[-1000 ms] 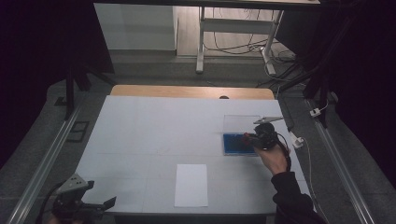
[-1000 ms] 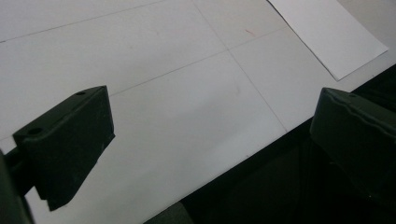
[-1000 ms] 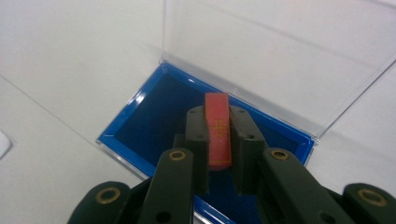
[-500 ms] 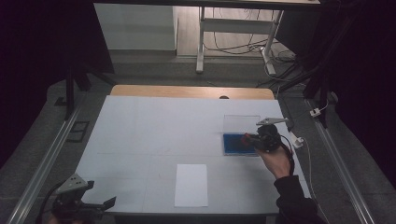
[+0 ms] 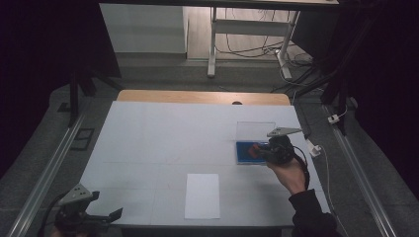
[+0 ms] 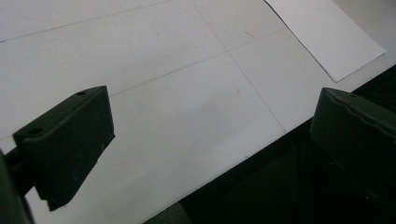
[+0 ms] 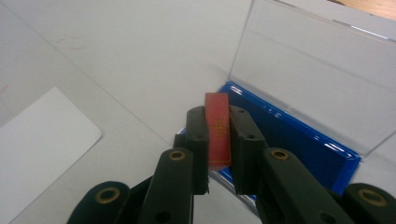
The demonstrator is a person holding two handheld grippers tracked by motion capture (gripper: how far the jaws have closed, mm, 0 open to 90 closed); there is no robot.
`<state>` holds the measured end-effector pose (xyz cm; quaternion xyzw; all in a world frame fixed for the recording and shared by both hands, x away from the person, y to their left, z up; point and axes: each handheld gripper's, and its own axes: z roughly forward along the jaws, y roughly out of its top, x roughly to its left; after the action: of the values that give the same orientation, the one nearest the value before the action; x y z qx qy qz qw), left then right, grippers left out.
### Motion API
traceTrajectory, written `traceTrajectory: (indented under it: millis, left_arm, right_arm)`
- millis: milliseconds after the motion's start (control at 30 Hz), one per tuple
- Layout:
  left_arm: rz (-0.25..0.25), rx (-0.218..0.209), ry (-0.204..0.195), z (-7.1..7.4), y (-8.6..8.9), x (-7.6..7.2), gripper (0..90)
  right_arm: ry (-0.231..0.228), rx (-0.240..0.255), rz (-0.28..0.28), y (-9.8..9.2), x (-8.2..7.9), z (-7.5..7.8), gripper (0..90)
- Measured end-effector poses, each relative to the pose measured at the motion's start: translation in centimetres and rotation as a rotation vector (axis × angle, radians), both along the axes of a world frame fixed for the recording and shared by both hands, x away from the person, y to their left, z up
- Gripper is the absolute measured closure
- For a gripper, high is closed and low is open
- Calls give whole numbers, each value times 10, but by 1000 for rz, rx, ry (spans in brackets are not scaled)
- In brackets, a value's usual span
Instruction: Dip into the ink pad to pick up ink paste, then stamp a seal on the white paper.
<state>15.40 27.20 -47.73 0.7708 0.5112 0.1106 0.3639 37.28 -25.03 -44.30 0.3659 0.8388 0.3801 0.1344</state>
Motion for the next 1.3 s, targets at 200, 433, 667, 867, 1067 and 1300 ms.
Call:
traceTrajectory:
  millis: [200, 433, 667, 867, 1067, 1300]
  left_arm:
    - [1, -1, 0, 0, 0, 0, 0]
    - [1, -2, 1, 0, 0, 0, 0]
    - [1, -2, 1, 0, 0, 0, 0]
    - [2, -6, 2, 0, 1, 0, 0]
    - [2, -5, 0, 0, 1, 0, 0]
    - [0, -7, 1, 0, 1, 0, 0]
  right_arm:
    - [0, 5, 33, 8, -6, 2, 792]
    - [8, 4, 79, 21, -15, 4, 792]
    - [11, 9, 121, 29, -23, 6, 792]
    - [7, -2, 159, 37, -30, 6, 792]
    - [9, -4, 184, 45, -35, 5, 792]
    - [25, -3, 211, 55, -41, 2, 792]
